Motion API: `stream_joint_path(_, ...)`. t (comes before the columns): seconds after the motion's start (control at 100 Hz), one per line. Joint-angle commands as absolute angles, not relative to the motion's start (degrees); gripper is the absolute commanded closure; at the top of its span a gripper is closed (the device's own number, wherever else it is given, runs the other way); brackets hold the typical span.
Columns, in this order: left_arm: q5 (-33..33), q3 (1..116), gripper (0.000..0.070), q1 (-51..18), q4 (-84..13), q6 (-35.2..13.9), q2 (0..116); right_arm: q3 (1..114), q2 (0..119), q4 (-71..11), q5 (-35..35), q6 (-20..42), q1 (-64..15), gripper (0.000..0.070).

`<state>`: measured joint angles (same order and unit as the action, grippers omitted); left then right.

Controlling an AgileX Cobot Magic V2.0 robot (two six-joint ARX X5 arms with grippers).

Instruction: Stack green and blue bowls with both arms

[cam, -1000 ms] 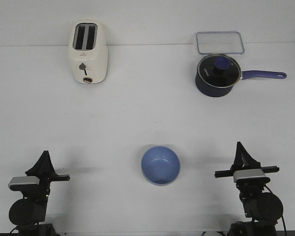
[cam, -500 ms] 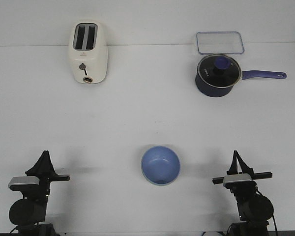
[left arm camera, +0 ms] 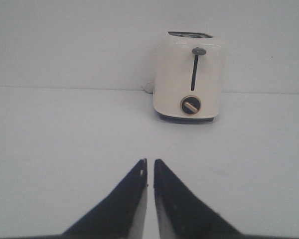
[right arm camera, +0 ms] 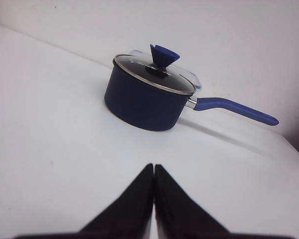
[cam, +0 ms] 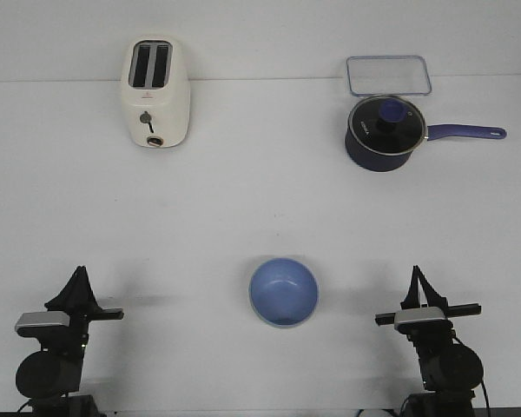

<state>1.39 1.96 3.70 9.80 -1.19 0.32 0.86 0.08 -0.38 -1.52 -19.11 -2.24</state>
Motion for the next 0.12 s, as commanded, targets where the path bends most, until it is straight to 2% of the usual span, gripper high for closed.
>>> stream_joint_path(0.0, 1.34, 0.8, 0.0685, 3.79, 10.39, -1.56, 0.27, 0.75, 0.08, 0.45, -1.52, -19.27, -2.28, 0.07)
stream_joint_path(0.11, 1.34, 0.8, 0.0685, 3.79, 10.39, -1.56, 0.27, 0.75, 0.08, 0.45, -1.52, -19.25, -2.28, 0.07)
